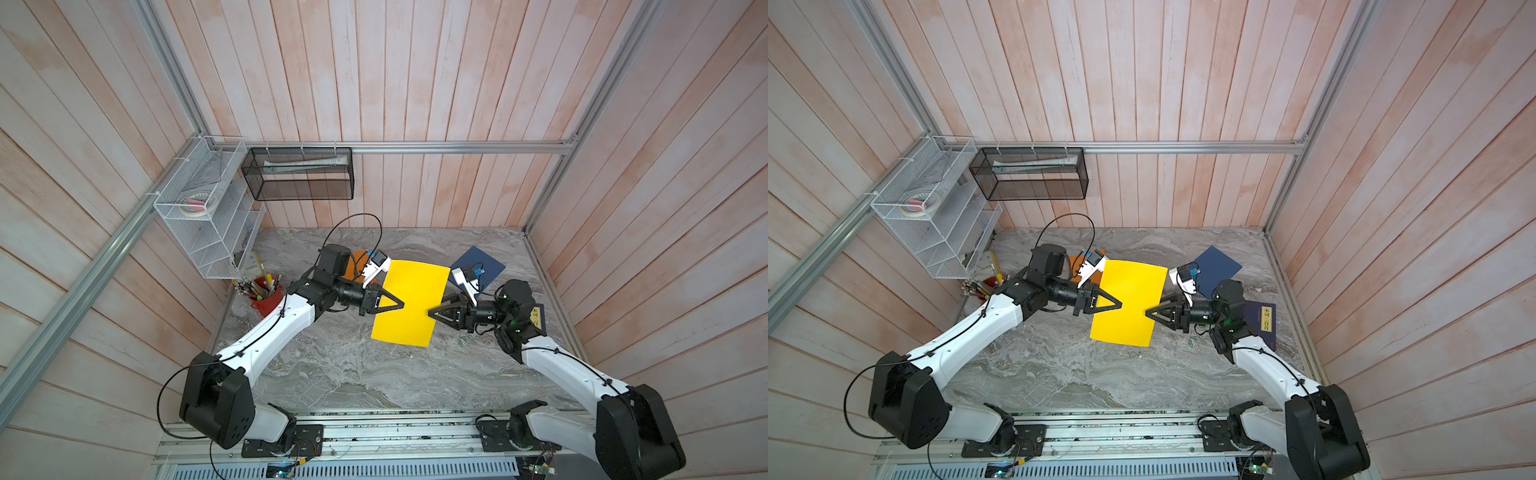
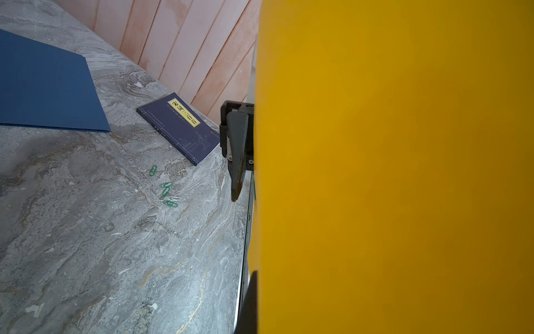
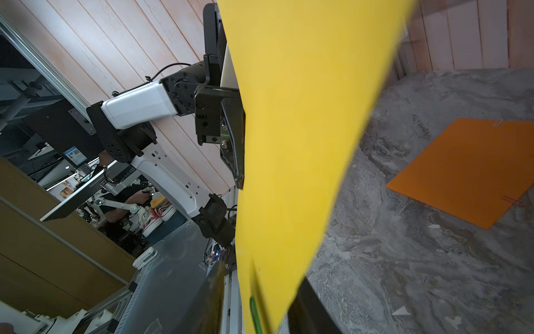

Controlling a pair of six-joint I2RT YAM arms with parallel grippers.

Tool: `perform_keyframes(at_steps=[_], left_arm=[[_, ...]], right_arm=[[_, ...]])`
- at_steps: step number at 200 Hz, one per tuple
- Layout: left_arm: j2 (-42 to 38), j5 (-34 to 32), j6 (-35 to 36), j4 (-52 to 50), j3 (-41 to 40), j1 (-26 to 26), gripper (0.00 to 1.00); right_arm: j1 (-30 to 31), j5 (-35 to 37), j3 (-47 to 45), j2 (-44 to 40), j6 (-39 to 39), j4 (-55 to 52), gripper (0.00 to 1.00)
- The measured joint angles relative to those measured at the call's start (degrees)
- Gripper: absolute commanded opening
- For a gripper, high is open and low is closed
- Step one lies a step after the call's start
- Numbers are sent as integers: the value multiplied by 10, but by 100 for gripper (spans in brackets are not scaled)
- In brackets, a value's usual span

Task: Unclip the paperclips from the documents
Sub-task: Adjust the document, then remove the paper clip from the document.

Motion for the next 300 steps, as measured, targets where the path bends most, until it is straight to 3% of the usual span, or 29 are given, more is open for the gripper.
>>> perform_keyframes(at_steps=[55, 93, 192, 300], left_arm=[[0, 2, 7, -10, 0, 5, 0], [0, 2, 14, -18, 0, 5, 0], [0, 1, 16, -23, 0, 5, 0], [0, -3, 27, -29, 0, 5, 0]], right_arm=[[-9, -4, -3, -7, -16, -26, 30], [-14, -6, -3, -9, -17, -28, 19], [-14, -13, -6, -9, -19, -38, 3], [-15, -12, -6, -9, -19, -53, 3]])
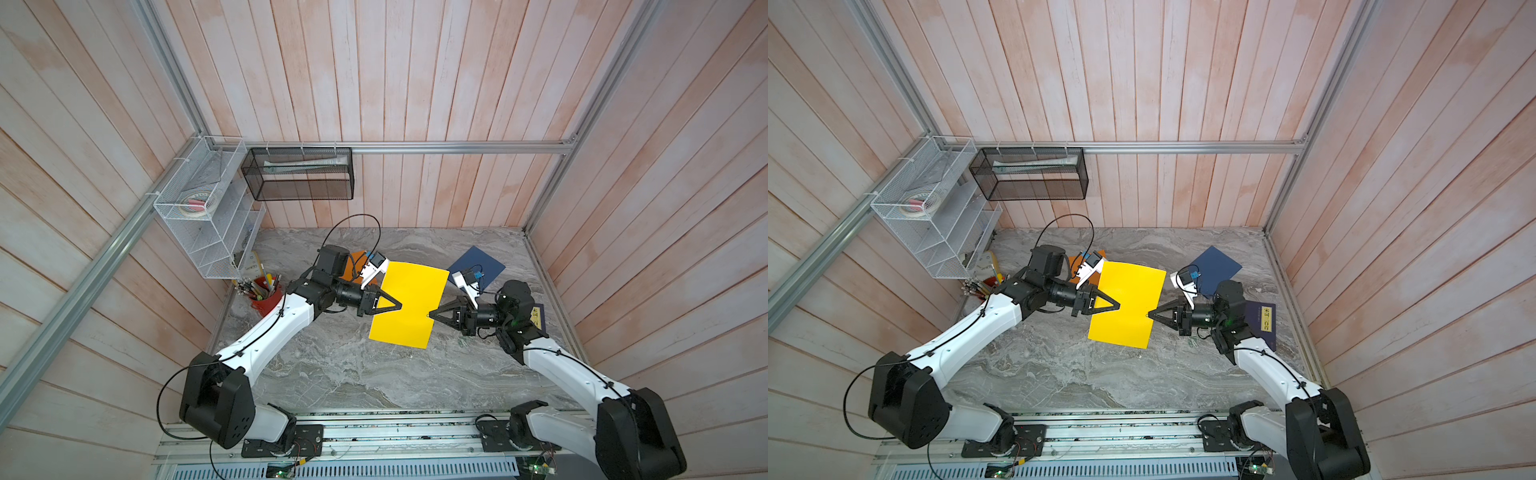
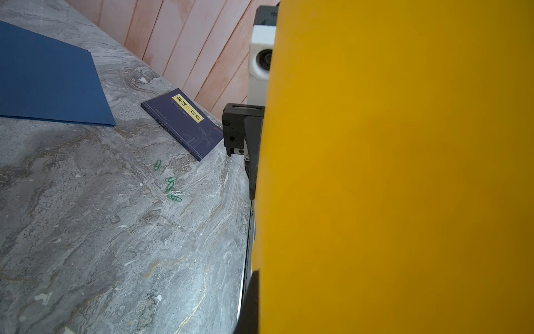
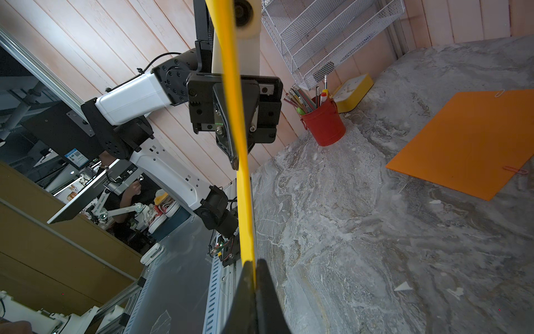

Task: Unclip the paperclips from the documents
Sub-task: Remove the paper clip from the document.

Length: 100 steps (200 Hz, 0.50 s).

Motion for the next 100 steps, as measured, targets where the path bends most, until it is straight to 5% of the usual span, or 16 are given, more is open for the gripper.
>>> perform_keyframes(at_steps=[100], left_arm=[[-2, -2, 0, -1, 0, -1, 0]], right_arm=[[-2, 0, 0, -7, 0, -6, 7]])
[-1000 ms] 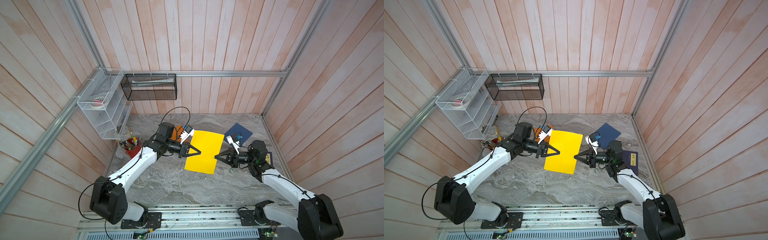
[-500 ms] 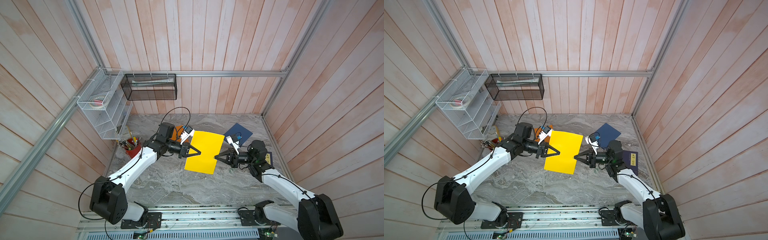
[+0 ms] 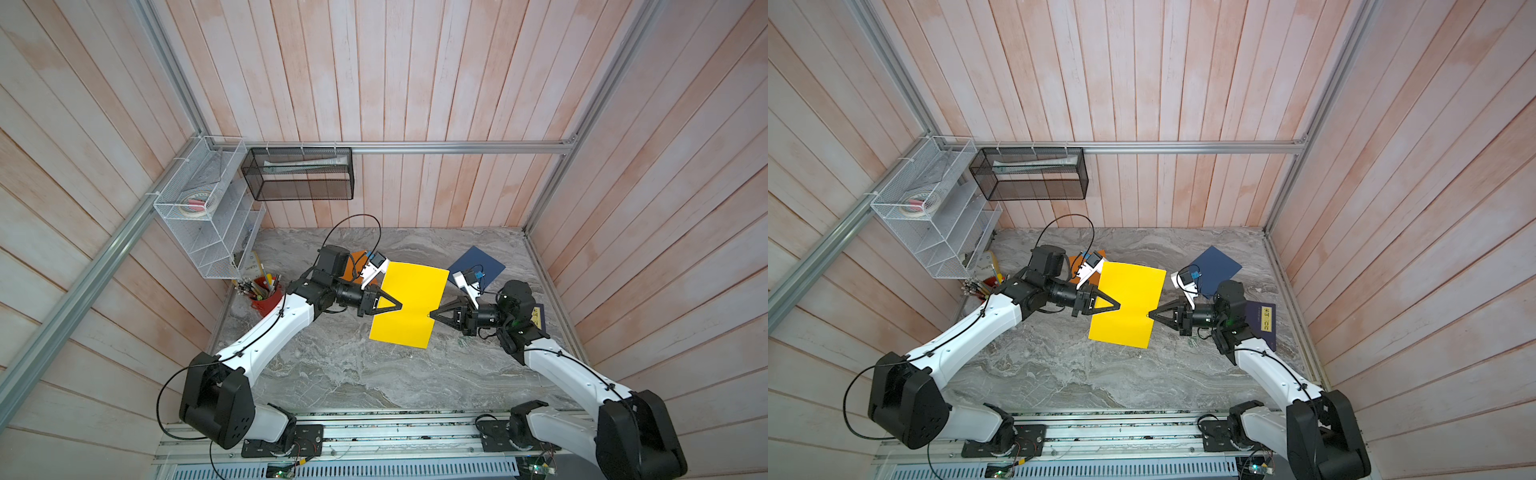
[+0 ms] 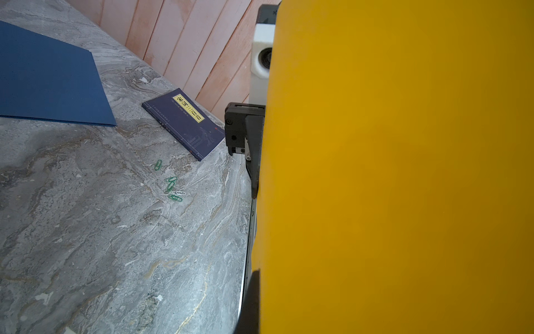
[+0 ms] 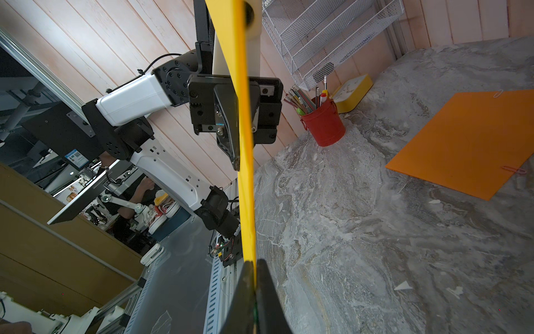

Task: Unclip the paperclips from the documents
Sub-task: Remove the paper clip from the document, then place the paper clip at the center of the board.

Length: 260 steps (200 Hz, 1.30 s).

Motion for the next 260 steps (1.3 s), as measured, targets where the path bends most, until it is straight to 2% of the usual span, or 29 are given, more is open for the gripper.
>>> perform_keyframes(at_steps=[129, 202, 230, 260], left_arm=[[-7, 0, 7, -10, 0, 5, 0], [-7, 0, 12, -14, 0, 11, 0], [-7, 0, 14, -14, 0, 12, 0], [-7, -1, 14, -14, 0, 12, 0]], right_arm=[[-18, 0, -3, -5, -4, -17, 9], [-43, 4, -4, -14, -31, -68, 9], [-50, 18, -3, -16, -43, -97, 9], [-70, 68, -4, -17, -61, -155, 8]])
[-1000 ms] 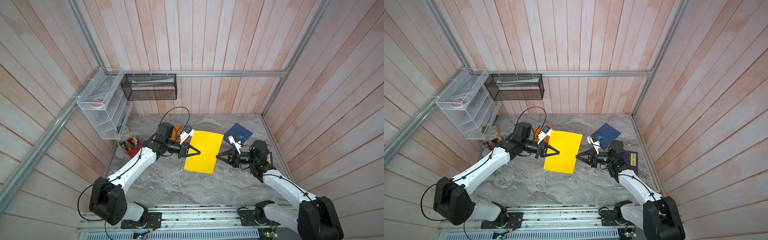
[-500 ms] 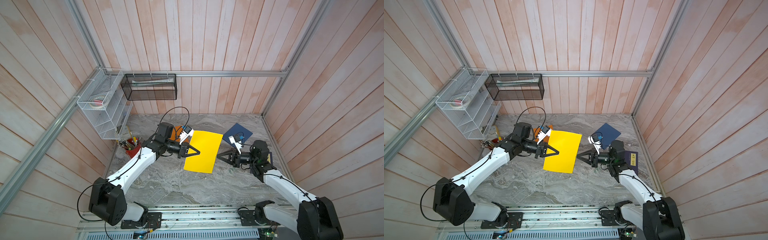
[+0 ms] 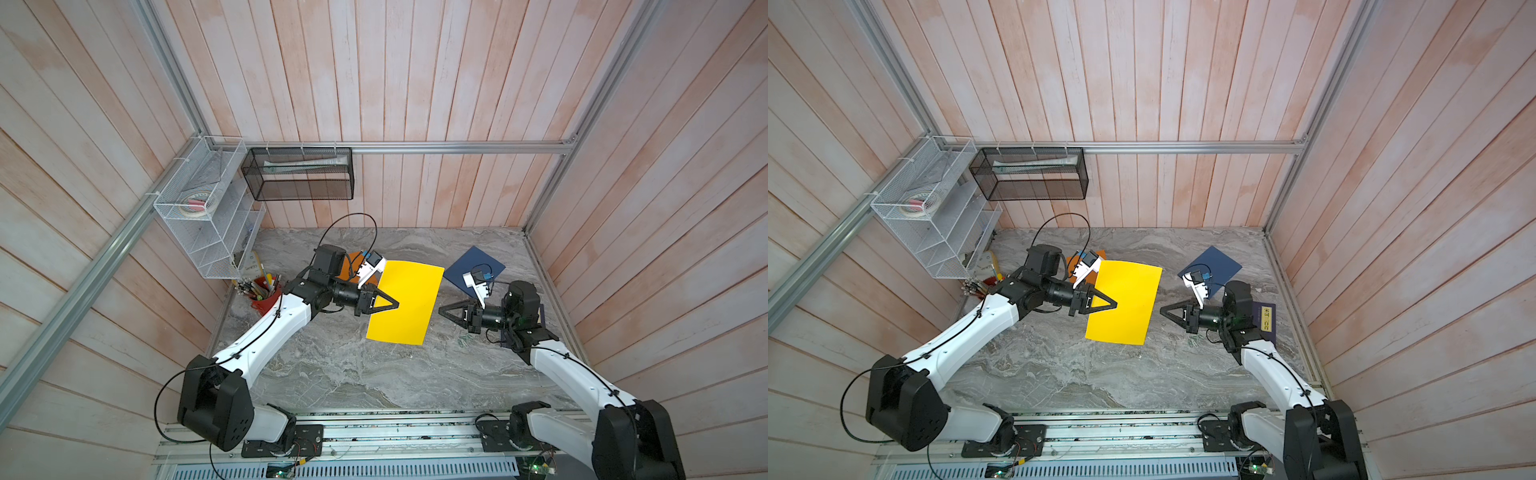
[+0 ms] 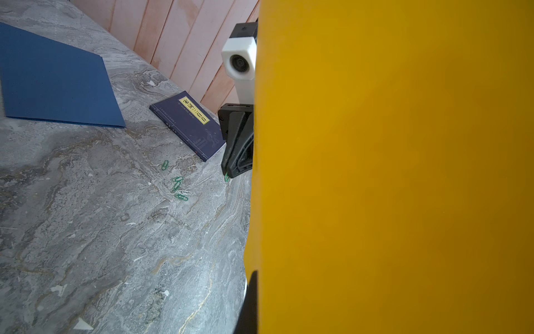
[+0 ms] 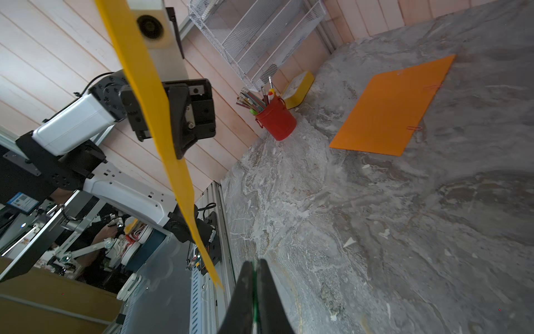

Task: Unclip the paperclips from the documents
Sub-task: Place the paper clip at the center of the board.

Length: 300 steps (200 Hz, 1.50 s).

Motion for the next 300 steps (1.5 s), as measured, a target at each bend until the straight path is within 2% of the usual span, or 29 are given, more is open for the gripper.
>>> perform_keyframes(at_steps=[49, 133, 210, 277, 300], left_arm=[[0, -3, 0, 0, 0, 0, 0], [0, -14, 2, 0, 0, 0, 0], [0, -14, 2, 0, 0, 0, 0], [0, -16, 2, 0, 0, 0, 0], [0, -18, 2, 0, 0, 0, 0]], right_arm=[[-58, 91, -39, -8, 4, -66, 8], [-93, 246, -80, -18, 26, -188, 8], [-94, 318, -90, 5, 34, -239, 11], [-96, 349, -90, 51, 34, -263, 14], [-97, 355, -90, 49, 33, -270, 18]])
